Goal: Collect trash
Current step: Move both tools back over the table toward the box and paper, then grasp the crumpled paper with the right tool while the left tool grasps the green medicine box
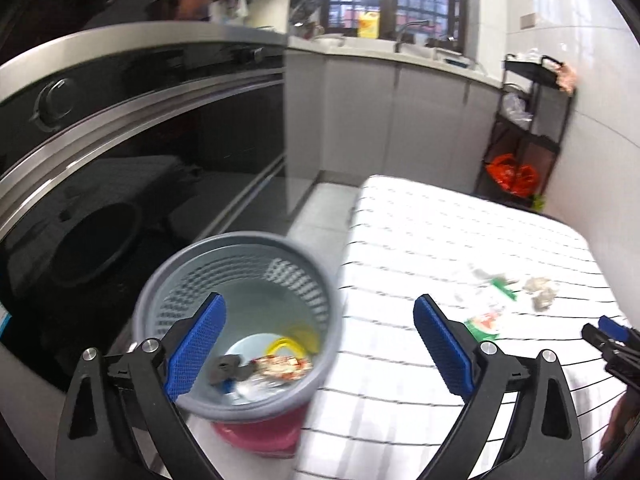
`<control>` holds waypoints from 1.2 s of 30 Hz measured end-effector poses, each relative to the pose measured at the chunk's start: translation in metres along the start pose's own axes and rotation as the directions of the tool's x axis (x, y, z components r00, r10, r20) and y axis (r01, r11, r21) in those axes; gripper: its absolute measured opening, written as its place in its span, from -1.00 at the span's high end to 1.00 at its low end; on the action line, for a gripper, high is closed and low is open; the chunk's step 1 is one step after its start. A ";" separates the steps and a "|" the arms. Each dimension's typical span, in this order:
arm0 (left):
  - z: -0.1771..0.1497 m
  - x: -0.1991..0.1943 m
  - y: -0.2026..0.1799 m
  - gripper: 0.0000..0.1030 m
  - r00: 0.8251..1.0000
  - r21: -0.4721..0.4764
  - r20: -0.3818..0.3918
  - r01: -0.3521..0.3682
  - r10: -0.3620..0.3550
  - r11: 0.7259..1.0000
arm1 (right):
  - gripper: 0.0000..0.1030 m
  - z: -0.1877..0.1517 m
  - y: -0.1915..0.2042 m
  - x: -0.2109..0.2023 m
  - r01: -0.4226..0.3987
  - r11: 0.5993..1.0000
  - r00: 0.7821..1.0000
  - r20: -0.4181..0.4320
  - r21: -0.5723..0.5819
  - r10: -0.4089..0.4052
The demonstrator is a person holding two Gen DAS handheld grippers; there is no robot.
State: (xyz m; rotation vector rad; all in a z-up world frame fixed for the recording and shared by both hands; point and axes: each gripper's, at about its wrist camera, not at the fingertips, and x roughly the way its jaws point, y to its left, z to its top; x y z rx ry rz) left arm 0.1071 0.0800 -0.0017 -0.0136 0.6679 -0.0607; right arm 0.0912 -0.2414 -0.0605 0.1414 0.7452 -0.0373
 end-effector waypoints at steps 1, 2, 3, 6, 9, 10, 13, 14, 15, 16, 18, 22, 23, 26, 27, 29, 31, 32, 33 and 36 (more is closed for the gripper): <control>0.003 0.000 -0.011 -0.80 1.000 0.007 0.003 0.016 -0.016 1.000 | -0.35 0.000 -0.006 0.000 0.009 1.000 1.000 0.004 0.011 -0.009; 0.005 0.000 -0.020 -0.80 1.000 0.016 0.006 0.029 -0.029 0.999 | -0.35 0.001 -0.015 -0.001 0.015 1.000 1.000 0.008 0.027 -0.016; 0.006 0.002 -0.029 -0.80 0.999 0.027 0.006 0.040 -0.041 0.999 | -0.35 0.001 -0.021 -0.001 0.018 0.999 1.000 0.010 0.040 -0.018; 0.009 0.010 -0.061 -0.82 0.997 0.060 0.001 0.073 -0.073 0.996 | -0.36 0.003 -0.037 0.001 0.020 0.997 1.000 0.006 0.072 -0.021; 0.013 0.022 -0.088 -0.82 0.995 0.082 -0.003 0.102 -0.103 0.991 | -0.36 0.007 -0.043 0.012 0.027 0.997 1.000 -0.004 0.075 -0.027; 0.014 0.027 -0.098 -0.82 0.994 0.095 -0.004 0.107 -0.107 0.990 | -0.36 0.009 -0.045 0.016 0.026 0.997 1.000 -0.009 0.075 -0.025; 0.012 0.038 -0.118 -0.83 0.994 0.120 -0.015 0.113 -0.112 0.986 | -0.38 0.016 -0.043 0.034 0.022 0.998 0.999 -0.029 0.065 -0.020; 0.011 0.043 -0.122 -0.84 0.993 0.128 -0.021 0.117 -0.115 0.985 | -0.42 0.018 -0.043 0.040 0.022 0.998 0.999 -0.036 0.060 -0.020; 0.009 0.046 -0.124 -0.84 0.993 0.137 -0.026 0.119 -0.117 0.983 | -0.44 0.020 -0.043 0.046 0.023 0.998 0.999 -0.044 0.057 -0.021; 0.006 0.052 -0.128 -0.84 0.993 0.149 -0.034 0.115 -0.111 0.982 | -0.44 0.023 -0.042 0.055 0.024 0.998 0.998 -0.059 0.054 -0.021; 0.001 0.062 -0.131 -0.84 0.994 0.159 -0.053 0.100 -0.093 0.982 | -0.44 0.027 -0.040 0.068 0.027 0.999 0.997 -0.077 0.047 -0.024; -0.009 0.079 -0.131 -0.84 0.994 0.159 -0.090 0.079 -0.065 0.984 | -0.44 0.033 -0.038 0.096 0.033 0.998 0.993 -0.112 0.046 -0.028; -0.011 0.082 -0.131 -0.84 0.993 0.158 -0.099 0.076 -0.061 0.984 | -0.44 0.035 -0.038 0.102 0.036 0.998 0.992 -0.121 0.050 -0.030; -0.016 0.088 -0.130 -0.84 0.992 0.161 -0.115 0.071 -0.053 0.984 | -0.44 0.038 -0.039 0.118 0.053 0.997 0.990 -0.137 0.052 -0.045; -0.017 0.090 -0.130 -0.84 0.991 0.162 -0.120 0.072 -0.053 0.984 | -0.44 0.039 -0.040 0.122 0.058 0.997 0.989 -0.137 0.056 -0.050; -0.019 0.093 -0.133 -0.84 0.990 0.168 -0.130 0.080 -0.058 0.983 | -0.44 0.041 -0.041 0.131 0.065 0.996 0.988 -0.146 0.069 -0.054; -0.022 0.095 -0.136 -0.84 0.989 0.180 -0.134 0.080 -0.057 0.980 | -0.44 0.042 -0.042 0.138 0.072 0.995 0.986 -0.155 0.076 -0.060; -0.023 0.095 -0.138 -0.84 0.989 0.186 -0.135 0.080 -0.056 0.979 | -0.44 0.043 -0.042 0.141 0.077 0.994 0.986 -0.157 0.077 -0.064; -0.024 0.096 -0.139 -0.84 0.989 0.189 -0.136 0.082 -0.057 0.979 | -0.44 0.043 -0.043 0.143 0.079 0.994 0.986 -0.155 0.078 -0.067; -0.027 0.096 -0.143 -0.84 0.988 0.203 -0.142 0.087 -0.059 0.975 | -0.36 0.044 -0.042 0.147 0.088 0.994 0.985 -0.153 0.070 -0.076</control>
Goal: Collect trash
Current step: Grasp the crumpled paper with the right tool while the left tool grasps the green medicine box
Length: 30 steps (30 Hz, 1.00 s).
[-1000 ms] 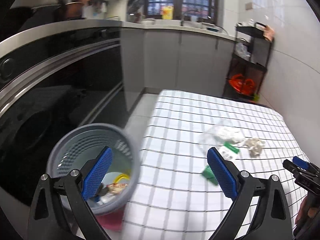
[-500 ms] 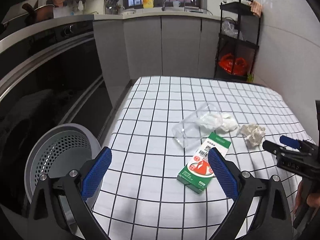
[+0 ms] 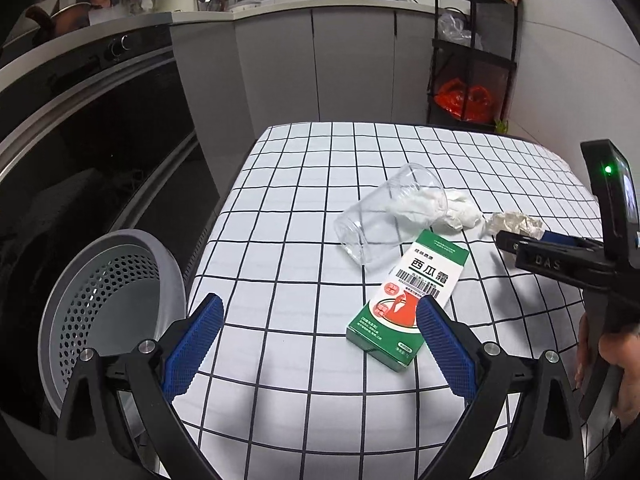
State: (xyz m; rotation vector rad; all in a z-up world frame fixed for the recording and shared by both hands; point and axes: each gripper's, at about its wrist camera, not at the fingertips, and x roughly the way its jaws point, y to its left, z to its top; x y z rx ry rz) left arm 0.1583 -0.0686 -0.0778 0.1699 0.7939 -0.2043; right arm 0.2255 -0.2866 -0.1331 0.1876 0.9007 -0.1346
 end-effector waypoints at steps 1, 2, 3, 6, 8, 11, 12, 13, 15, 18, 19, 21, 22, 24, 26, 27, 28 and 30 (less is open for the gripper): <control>-0.001 0.001 -0.001 -0.84 1.000 0.005 -0.001 0.000 0.000 1.000 | -0.23 -0.001 0.001 0.000 0.001 1.000 1.000 0.000 -0.007 -0.001; -0.001 0.001 -0.002 -0.84 1.000 0.007 -0.003 0.001 -0.001 1.000 | 0.06 -0.001 0.002 0.000 0.005 1.000 1.000 -0.002 -0.013 -0.005; -0.002 0.002 -0.002 -0.84 1.000 0.011 -0.004 0.003 -0.003 1.000 | 0.15 -0.002 0.002 0.000 0.004 1.000 1.000 -0.002 -0.016 -0.004; -0.004 0.003 -0.003 -0.84 1.000 0.017 -0.010 0.007 -0.007 1.000 | 0.36 -0.002 -0.001 -0.007 -0.012 1.000 1.000 0.013 0.002 0.012; -0.006 0.005 -0.003 -0.84 1.000 0.017 -0.021 0.019 -0.018 1.000 | 0.36 -0.002 -0.005 -0.016 -0.031 0.999 0.999 0.022 0.025 0.031; -0.009 0.006 -0.005 -0.84 0.999 0.029 -0.026 0.022 -0.021 0.999 | 0.37 -0.007 -0.009 -0.036 -0.050 0.997 0.998 0.048 0.053 0.048; -0.009 0.006 -0.006 -0.84 0.999 0.035 -0.025 0.023 -0.022 0.999 | 0.37 -0.007 -0.011 -0.043 -0.057 0.996 0.997 0.054 0.061 0.054; -0.009 0.007 -0.007 -0.84 0.999 0.041 -0.026 0.024 -0.022 0.999 | 0.37 -0.009 -0.012 -0.052 -0.065 0.996 0.996 0.062 0.069 0.060; -0.010 0.007 -0.008 -0.84 0.999 0.044 -0.029 0.029 -0.027 0.999 | 0.37 -0.011 -0.016 -0.066 -0.075 0.994 0.994 0.082 0.079 0.069; -0.008 0.013 -0.011 -0.84 0.998 0.046 -0.043 0.047 -0.045 0.998 | 0.37 -0.014 -0.021 -0.086 -0.095 0.991 0.990 0.110 0.097 0.084; -0.007 0.015 -0.012 -0.84 0.997 0.046 -0.049 0.057 -0.054 0.997 | 0.37 -0.015 -0.024 -0.090 -0.105 0.989 0.989 0.115 0.107 0.093; -0.006 0.019 -0.015 -0.84 0.994 0.049 -0.063 0.088 -0.085 0.995 | 0.37 -0.019 -0.027 -0.099 -0.132 0.984 0.986 0.122 0.121 0.117; -0.006 0.022 -0.018 -0.84 0.992 0.053 -0.073 0.111 -0.107 0.992 | 0.37 -0.020 -0.028 -0.103 -0.142 0.982 0.984 0.126 0.125 0.127; -0.005 0.028 -0.025 -0.84 0.988 0.074 -0.089 0.130 -0.124 0.989 | 0.37 -0.022 -0.027 -0.106 -0.151 0.981 0.982 0.127 0.118 0.136; -0.006 0.033 -0.032 -0.84 0.989 0.097 -0.097 0.125 -0.116 0.987 | 0.37 -0.023 -0.026 -0.107 -0.156 0.982 0.982 0.127 0.110 0.141; -0.006 0.034 -0.033 -0.84 0.988 0.102 -0.100 0.123 -0.113 0.987 | 0.37 -0.023 -0.027 -0.107 -0.159 0.981 0.982 0.125 0.112 0.145; -0.006 0.037 -0.035 -0.84 0.988 0.107 -0.107 0.123 -0.112 0.987 | 0.37 -0.023 -0.027 -0.107 -0.163 0.980 0.981 0.122 0.113 0.149; -0.005 0.043 -0.037 -0.85 0.988 0.112 -0.118 0.117 -0.104 0.987 | 0.37 -0.024 -0.027 -0.107 -0.172 0.978 0.980 0.121 0.118 0.158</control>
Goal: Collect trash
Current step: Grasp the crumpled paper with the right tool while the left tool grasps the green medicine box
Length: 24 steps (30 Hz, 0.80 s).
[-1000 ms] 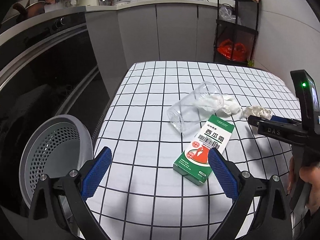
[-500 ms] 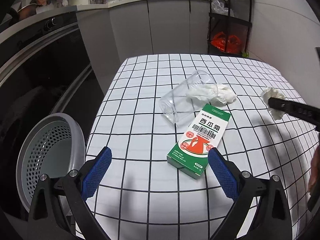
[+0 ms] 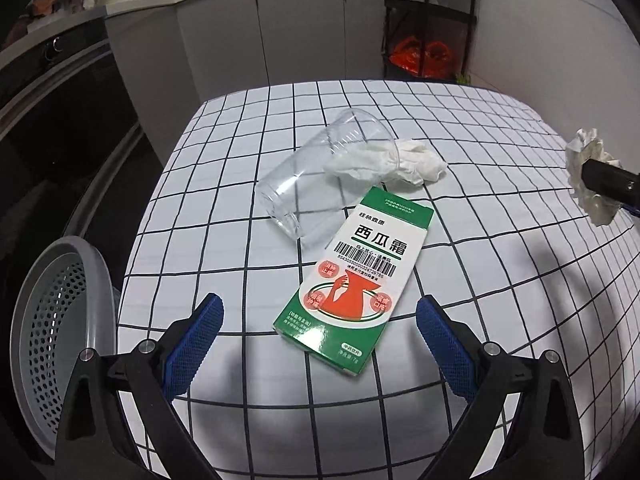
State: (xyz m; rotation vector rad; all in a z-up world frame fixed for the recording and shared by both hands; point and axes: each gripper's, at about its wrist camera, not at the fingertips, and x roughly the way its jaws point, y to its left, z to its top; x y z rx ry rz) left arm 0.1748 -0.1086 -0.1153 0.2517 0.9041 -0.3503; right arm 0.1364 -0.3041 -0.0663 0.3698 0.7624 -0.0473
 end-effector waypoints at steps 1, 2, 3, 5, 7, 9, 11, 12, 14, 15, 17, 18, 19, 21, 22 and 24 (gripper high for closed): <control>0.001 0.002 0.000 -0.85 1.000 0.002 -0.003 -0.002 0.002 1.000 | 0.37 0.000 0.000 0.000 -0.002 1.000 1.000 -0.001 0.001 0.002; 0.002 0.005 0.000 -0.85 1.000 0.006 -0.006 -0.005 0.005 1.000 | 0.37 0.000 0.001 0.000 -0.005 1.000 1.000 -0.001 0.001 0.005; 0.003 0.008 0.000 -0.85 1.000 0.009 -0.012 -0.009 0.009 1.000 | 0.37 0.001 0.000 0.001 -0.007 1.000 1.000 -0.002 -0.001 0.007; 0.005 0.014 0.000 -0.85 1.000 0.012 -0.021 -0.013 0.014 1.000 | 0.37 0.000 0.001 0.001 -0.010 1.000 1.000 -0.001 -0.004 0.010; 0.007 0.020 0.000 -0.84 0.999 0.012 -0.032 -0.015 0.015 1.000 | 0.37 0.000 0.001 0.001 -0.013 1.000 1.000 -0.001 -0.007 0.013; 0.007 0.023 -0.001 -0.84 0.999 0.012 -0.038 -0.011 0.011 1.000 | 0.37 0.001 0.000 0.002 -0.014 1.000 1.000 -0.002 -0.011 0.014; 0.007 0.026 -0.003 -0.83 0.999 0.018 -0.041 -0.006 0.006 1.000 | 0.37 0.001 0.000 0.003 -0.014 1.000 1.000 -0.004 -0.013 0.014; 0.007 0.027 -0.003 -0.77 0.999 0.023 -0.040 -0.005 0.006 1.000 | 0.37 0.000 0.000 0.004 -0.014 1.000 1.000 -0.006 -0.013 0.014; 0.007 0.028 -0.005 -0.48 0.999 0.031 -0.046 0.007 -0.006 0.999 | 0.37 0.000 0.000 0.005 -0.013 1.000 1.000 -0.010 -0.014 0.013; 0.006 0.029 -0.007 -0.35 0.999 0.033 -0.052 0.014 -0.012 0.999 | 0.37 -0.001 0.000 0.006 -0.012 1.000 1.000 -0.012 -0.015 0.012; 0.005 0.027 -0.009 -0.27 0.999 0.035 -0.050 0.021 -0.019 0.999 | 0.37 -0.001 0.001 0.006 -0.014 1.000 1.000 -0.015 -0.015 0.014; 0.004 0.025 -0.010 -0.23 0.999 0.038 -0.046 0.025 -0.023 0.999 | 0.37 -0.001 0.002 0.006 -0.015 1.000 1.000 -0.014 -0.015 0.015; 0.004 0.024 -0.011 -0.21 0.999 0.038 -0.044 0.026 -0.025 0.999 | 0.37 -0.001 0.002 0.006 -0.016 1.000 1.000 -0.015 -0.018 0.016; 0.002 0.018 -0.013 -0.16 0.999 0.041 -0.032 0.022 -0.021 0.999 | 0.37 -0.002 0.003 0.007 -0.017 1.000 1.000 -0.016 -0.024 0.017; 0.001 0.015 -0.013 -0.15 1.000 0.044 -0.026 0.018 -0.017 0.999 | 0.37 -0.002 0.004 0.007 -0.016 1.000 1.000 -0.016 -0.025 0.016; -0.001 0.007 -0.013 -0.12 1.000 0.043 -0.009 0.012 -0.012 0.999 | 0.37 -0.002 0.004 0.007 -0.017 0.999 1.000 -0.018 -0.028 0.016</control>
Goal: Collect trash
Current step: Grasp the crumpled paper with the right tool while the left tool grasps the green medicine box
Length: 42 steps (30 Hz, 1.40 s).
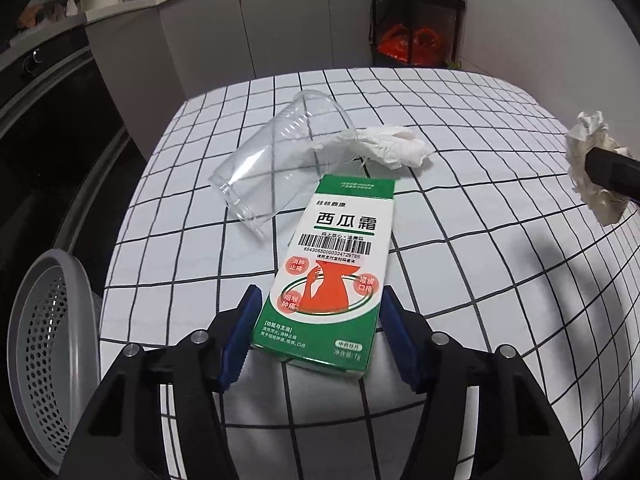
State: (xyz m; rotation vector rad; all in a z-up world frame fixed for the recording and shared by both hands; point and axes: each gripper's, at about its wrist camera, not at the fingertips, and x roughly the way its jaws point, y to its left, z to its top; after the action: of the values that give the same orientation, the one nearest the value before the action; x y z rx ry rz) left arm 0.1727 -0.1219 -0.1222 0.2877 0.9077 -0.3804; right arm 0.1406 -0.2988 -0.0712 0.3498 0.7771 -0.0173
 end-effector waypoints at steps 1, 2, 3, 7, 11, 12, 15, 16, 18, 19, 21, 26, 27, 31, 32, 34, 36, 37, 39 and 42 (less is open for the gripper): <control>0.000 -0.003 0.001 -0.12 1.000 0.000 0.006 0.002 -0.002 1.000 | 0.37 0.000 0.000 0.000 0.001 1.000 1.000 0.000 0.000 -0.001; 0.000 -0.006 0.001 -0.11 1.000 -0.002 0.011 0.003 -0.002 1.000 | 0.37 -0.001 0.000 0.000 0.002 1.000 1.000 0.000 0.000 -0.002; -0.001 -0.011 0.002 -0.11 1.000 -0.004 0.018 0.005 -0.005 1.000 | 0.37 0.000 -0.001 0.000 0.002 1.000 1.000 -0.001 0.001 -0.002; -0.003 -0.022 0.003 -0.10 0.999 -0.013 0.034 0.007 -0.007 1.000 | 0.37 0.000 -0.001 0.000 -0.001 1.000 1.000 -0.002 0.005 0.001; -0.007 -0.033 0.007 -0.09 0.998 -0.013 0.055 0.003 -0.002 1.000 | 0.37 -0.001 0.001 -0.001 0.001 1.000 1.000 -0.001 -0.001 -0.001; -0.008 -0.035 0.008 -0.09 0.998 -0.013 0.055 0.008 -0.007 1.000 | 0.37 -0.001 0.001 0.000 0.002 1.000 1.000 -0.002 0.000 -0.002; -0.012 -0.033 0.009 -0.09 0.999 -0.016 0.038 0.021 -0.020 1.000 | 0.37 -0.002 0.002 0.001 0.003 1.000 1.000 -0.005 0.002 -0.003; -0.015 -0.030 0.009 -0.09 0.999 -0.017 0.025 0.021 -0.021 1.000 | 0.37 -0.002 0.002 0.001 0.003 1.000 1.000 -0.006 0.000 -0.003; -0.019 -0.023 0.009 -0.09 1.000 -0.015 -0.002 0.016 -0.016 1.000 | 0.37 -0.002 0.003 0.002 0.004 1.000 1.000 -0.007 -0.003 -0.004; -0.022 -0.018 0.008 -0.09 1.000 -0.013 -0.018 0.010 -0.010 1.000 | 0.37 -0.002 0.003 0.002 0.003 1.000 1.000 -0.007 -0.003 -0.003; -0.026 -0.012 0.009 -0.09 0.999 -0.010 -0.041 0.000 0.000 1.000 | 0.37 -0.001 0.003 0.002 0.003 1.000 1.000 -0.006 -0.002 -0.003; -0.028 -0.005 0.013 -0.13 0.998 -0.021 -0.069 0.001 -0.002 1.000 | 0.37 0.000 0.002 0.003 -0.002 1.000 1.000 -0.006 0.000 0.002; -0.028 -0.005 0.013 -0.23 0.997 -0.022 -0.072 -0.001 -0.001 1.000 | 0.37 0.000 0.002 0.003 -0.004 1.000 1.000 -0.007 0.001 0.004; -0.023 -0.001 0.015 -0.31 0.997 -0.033 -0.076 -0.009 0.007 0.999 | 0.37 -0.001 0.002 0.003 -0.004 1.000 1.000 -0.007 0.000 0.004; -0.021 0.000 0.015 -0.31 0.997 -0.038 -0.077 -0.008 0.005 0.999 | 0.37 -0.001 0.002 0.003 -0.003 1.000 1.000 -0.006 0.001 0.003; -0.017 0.004 0.016 -0.31 0.997 -0.044 -0.077 -0.008 0.004 0.999 | 0.37 -0.001 0.002 0.003 -0.003 1.000 1.000 -0.007 0.002 0.003; -0.013 0.007 0.015 -0.31 0.997 -0.049 -0.077 -0.008 0.004 0.999 | 0.37 -0.001 0.001 0.004 -0.002 1.000 1.000 -0.008 0.002 0.002; -0.011 0.009 0.015 -0.31 0.997 -0.053 -0.076 -0.007 0.003 0.999 | 0.37 -0.001 0.001 0.004 0.000 1.000 1.000 -0.010 0.001 0.000; -0.009 0.010 0.014 -0.21 0.997 -0.059 -0.074 0.002 -0.006 0.998 | 0.37 -0.001 0.001 0.005 0.002 1.000 1.000 -0.012 0.001 -0.002; -0.008 0.011 0.014 -0.04 0.997 -0.073 -0.072 0.029 -0.034 0.997 | 0.37 -0.002 0.000 0.005 0.004 1.000 1.000 -0.014 0.001 -0.004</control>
State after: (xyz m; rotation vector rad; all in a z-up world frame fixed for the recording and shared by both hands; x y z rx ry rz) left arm 0.1797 -0.1081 -0.1344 0.2222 0.9970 -0.3673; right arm 0.1435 -0.2974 -0.0759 0.3496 0.7922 -0.0190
